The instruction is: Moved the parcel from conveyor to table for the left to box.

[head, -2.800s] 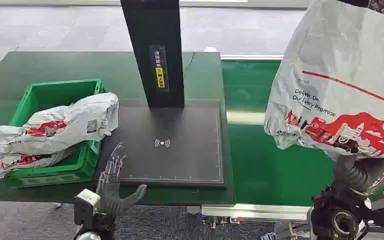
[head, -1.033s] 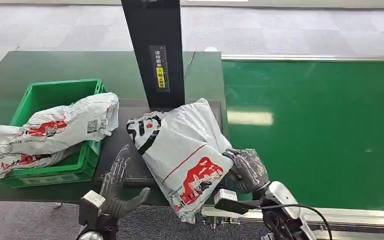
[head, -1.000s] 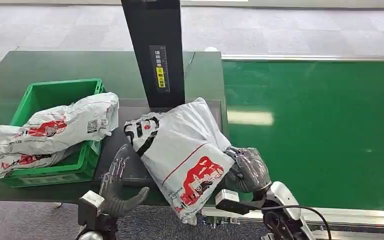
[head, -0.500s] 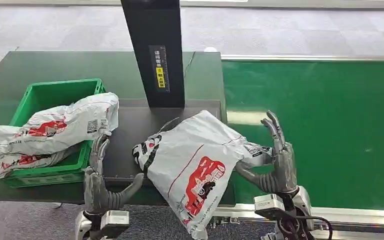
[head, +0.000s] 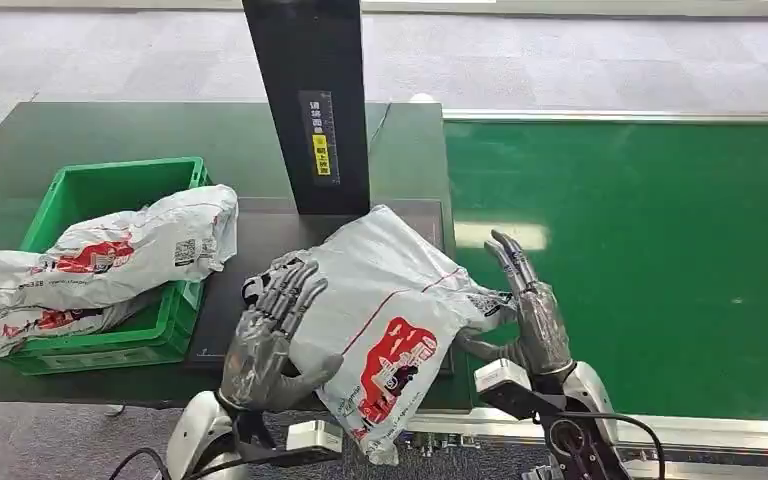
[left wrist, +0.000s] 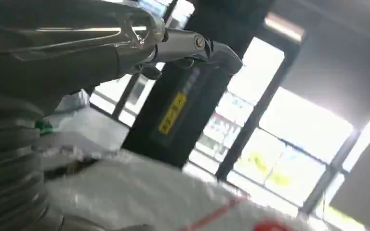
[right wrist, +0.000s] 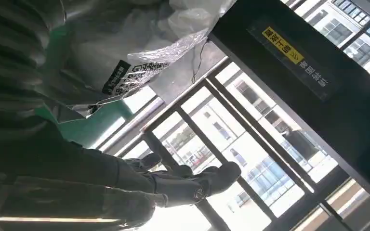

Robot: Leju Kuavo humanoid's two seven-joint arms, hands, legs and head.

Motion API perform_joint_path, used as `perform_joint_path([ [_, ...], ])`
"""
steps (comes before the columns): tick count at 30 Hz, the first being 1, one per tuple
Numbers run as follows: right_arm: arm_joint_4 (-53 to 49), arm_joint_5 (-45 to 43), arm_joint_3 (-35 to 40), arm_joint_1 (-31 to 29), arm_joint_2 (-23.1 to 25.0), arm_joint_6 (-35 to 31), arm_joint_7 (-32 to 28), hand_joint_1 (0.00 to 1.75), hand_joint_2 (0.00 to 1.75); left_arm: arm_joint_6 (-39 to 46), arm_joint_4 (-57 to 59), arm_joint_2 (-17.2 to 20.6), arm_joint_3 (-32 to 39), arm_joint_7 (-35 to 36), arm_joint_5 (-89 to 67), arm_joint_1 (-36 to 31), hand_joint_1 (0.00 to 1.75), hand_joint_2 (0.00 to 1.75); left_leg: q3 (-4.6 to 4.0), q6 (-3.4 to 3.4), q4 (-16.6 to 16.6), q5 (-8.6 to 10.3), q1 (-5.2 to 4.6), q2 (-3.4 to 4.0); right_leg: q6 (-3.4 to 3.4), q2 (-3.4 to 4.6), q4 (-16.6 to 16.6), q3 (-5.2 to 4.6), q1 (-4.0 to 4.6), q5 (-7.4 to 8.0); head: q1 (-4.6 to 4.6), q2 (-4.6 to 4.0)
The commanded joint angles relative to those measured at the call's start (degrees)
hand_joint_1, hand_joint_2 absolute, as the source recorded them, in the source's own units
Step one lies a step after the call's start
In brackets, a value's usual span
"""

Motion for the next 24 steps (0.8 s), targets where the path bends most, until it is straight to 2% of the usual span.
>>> perform_joint_path([
  [1, 7.4, 0.3, 2.0, -4.1, 0.9, 0.2, 0.0, 0.0, 1.75, -16.4, 23.3, 1.7, -11.0, 6.2, -3.1, -9.0, 0.0, 1.75, 0.14, 0.0, -0.1, 0.07, -0.02, -0.03, -0.02, -0.03, -0.1, 0.14, -0.01, 0.05, 0.02, 0.0],
  [3, 6.7, 0.9, 1.6, -3.5, 1.4, -0.5, 1.0, 0.0, 1.75, -18.3, 29.5, -0.9, -9.9, 4.0, 1.0, -10.5, 0.0, 1.75, 0.19, 0.01, -0.2, 0.08, -0.03, -0.03, -0.02, -0.03, -0.1, 0.18, -0.03, 0.06, 0.02, 0.0],
  [5, 5.8, 1.1, 1.3, -2.9, 1.4, -0.6, 1.4, 0.0, 1.75, -19.0, 30.3, -1.4, -10.3, 2.7, 2.6, -11.1, 0.0, 1.75, 0.18, 0.0, -0.2, 0.11, -0.03, -0.07, -0.03, -0.07, -0.2, 0.19, -0.02, 0.07, -0.02, 0.0],
  [13, 3.1, 1.7, 0.1, -1.1, 1.2, -0.4, 2.8, 0.0, 1.75, -20.2, 29.2, -1.2, -11.7, 0.2, 6.0, -12.6, 0.0, 1.75, 0.11, 0.01, -0.1, 0.03, -0.03, -0.04, -0.01, -0.04, -0.1, 0.1, -0.02, 0.01, -0.02, 0.0],
  [14, 2.2, 1.7, -0.2, -0.4, 1.0, -0.4, 3.0, 0.0, 1.75, -19.4, 28.4, -1.3, -11.1, -0.8, 7.1, -12.4, 0.17, 1.75, 0.12, 0.02, -0.1, 0.04, -0.01, -0.05, -0.02, -0.06, -0.1, 0.12, 0.0, 0.02, 0.02, 0.0],
  [15, 1.4, 1.9, -0.3, 0.2, 0.8, -0.3, 3.1, 0.0, 1.75, -18.9, 27.5, -1.0, -11.0, -1.3, 7.4, -12.3, 1.75, 1.75, 0.1, 0.01, -0.1, 0.04, -0.01, -0.06, -0.01, -0.06, -0.1, 0.11, -0.01, 0.02, 0.0, 0.0],
  [24, -0.8, 2.4, -1.6, 2.1, 0.8, 0.6, 3.5, 0.0, 1.75, -13.7, 21.0, -0.2, -9.0, -5.6, 10.9, -10.9, 1.75, 1.75, 0.06, 0.01, 0.0, 0.02, -0.01, 0.0, -0.03, -0.01, 0.0, 0.04, 0.0, 0.01, 0.0, 0.0],
])
